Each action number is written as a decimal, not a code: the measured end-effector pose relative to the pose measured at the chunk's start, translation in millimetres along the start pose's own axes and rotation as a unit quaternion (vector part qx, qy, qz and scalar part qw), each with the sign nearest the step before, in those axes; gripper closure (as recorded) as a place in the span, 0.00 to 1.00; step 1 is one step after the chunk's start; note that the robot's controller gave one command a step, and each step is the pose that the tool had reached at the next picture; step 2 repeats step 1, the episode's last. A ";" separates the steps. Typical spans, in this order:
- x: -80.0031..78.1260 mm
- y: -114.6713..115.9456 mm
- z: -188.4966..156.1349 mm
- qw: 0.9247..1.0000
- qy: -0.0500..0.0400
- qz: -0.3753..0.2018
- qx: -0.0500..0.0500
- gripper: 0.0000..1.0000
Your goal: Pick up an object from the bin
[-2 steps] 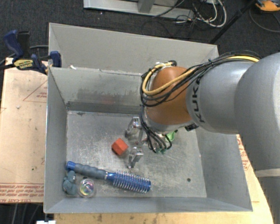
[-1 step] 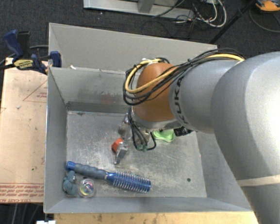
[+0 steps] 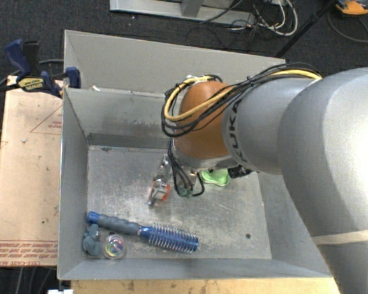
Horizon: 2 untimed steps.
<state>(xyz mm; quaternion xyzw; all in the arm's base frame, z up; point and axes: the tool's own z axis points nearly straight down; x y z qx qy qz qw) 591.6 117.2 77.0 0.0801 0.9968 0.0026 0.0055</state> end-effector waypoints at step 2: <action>5.7 -12.9 -212.5 1.000 0.000 0.010 0.001 1.00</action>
Offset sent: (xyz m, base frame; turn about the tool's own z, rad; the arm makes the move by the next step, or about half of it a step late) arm -0.0120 -0.0139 0.2074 0.0243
